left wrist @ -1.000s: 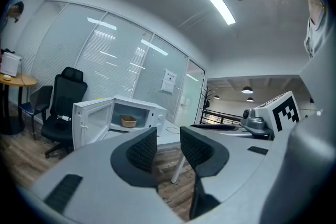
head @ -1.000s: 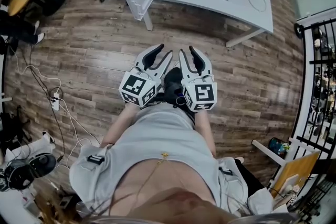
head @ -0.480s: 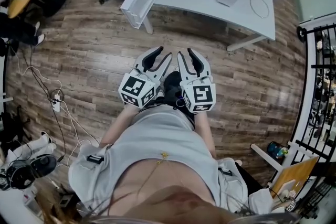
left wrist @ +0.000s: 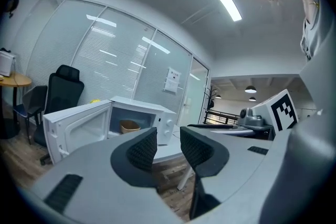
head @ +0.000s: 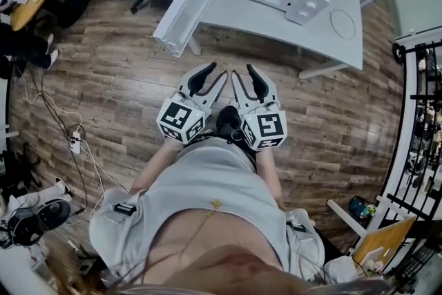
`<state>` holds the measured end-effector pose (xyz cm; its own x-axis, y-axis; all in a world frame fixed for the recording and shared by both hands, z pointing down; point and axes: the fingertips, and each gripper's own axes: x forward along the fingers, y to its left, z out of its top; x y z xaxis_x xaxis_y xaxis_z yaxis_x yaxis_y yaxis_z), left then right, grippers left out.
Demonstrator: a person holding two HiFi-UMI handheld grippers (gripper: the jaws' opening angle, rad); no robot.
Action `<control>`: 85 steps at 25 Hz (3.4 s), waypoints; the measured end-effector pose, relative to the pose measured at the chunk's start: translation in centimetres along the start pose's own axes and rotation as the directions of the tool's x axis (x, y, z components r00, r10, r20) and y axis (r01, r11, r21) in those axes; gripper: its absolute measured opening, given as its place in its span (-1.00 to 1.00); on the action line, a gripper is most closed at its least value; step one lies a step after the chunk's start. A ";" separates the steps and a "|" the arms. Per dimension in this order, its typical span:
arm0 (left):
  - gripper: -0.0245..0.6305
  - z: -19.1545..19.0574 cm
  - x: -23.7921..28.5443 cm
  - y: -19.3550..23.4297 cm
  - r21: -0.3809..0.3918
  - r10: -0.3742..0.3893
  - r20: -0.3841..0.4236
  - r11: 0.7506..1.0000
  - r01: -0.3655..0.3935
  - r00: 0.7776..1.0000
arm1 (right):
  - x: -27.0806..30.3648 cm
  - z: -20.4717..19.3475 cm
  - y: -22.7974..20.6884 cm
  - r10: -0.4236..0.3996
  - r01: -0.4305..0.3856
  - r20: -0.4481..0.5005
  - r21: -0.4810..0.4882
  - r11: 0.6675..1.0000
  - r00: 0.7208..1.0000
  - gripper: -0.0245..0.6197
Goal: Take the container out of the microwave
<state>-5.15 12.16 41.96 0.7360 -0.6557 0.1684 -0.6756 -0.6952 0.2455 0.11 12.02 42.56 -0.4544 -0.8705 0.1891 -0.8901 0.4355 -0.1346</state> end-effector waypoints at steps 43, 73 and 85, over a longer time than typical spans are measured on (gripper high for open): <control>-0.56 2.5 10.9 2.3 -0.018 0.071 0.018 0.997 -0.071 0.997 | 5.4 2.5 -9.9 0.070 -0.071 -0.013 -0.083 0.994 0.997 -0.59; -0.56 5.0 17.4 7.2 0.022 -0.047 -0.028 0.999 0.047 0.999 | 12.2 4.5 -14.0 -0.017 0.016 -0.017 -0.093 0.996 1.000 -0.58; -0.56 7.1 21.7 12.1 0.010 -0.076 -0.027 0.997 0.077 0.997 | 18.0 6.0 -16.7 -0.063 0.060 -0.022 -0.107 0.992 0.998 -0.58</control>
<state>2.33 -12.53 41.81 0.7863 -0.5927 0.1747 -0.6176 -0.7463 0.2481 7.04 -12.28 42.37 -0.3984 -0.8907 0.2190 -0.9144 0.4044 -0.0184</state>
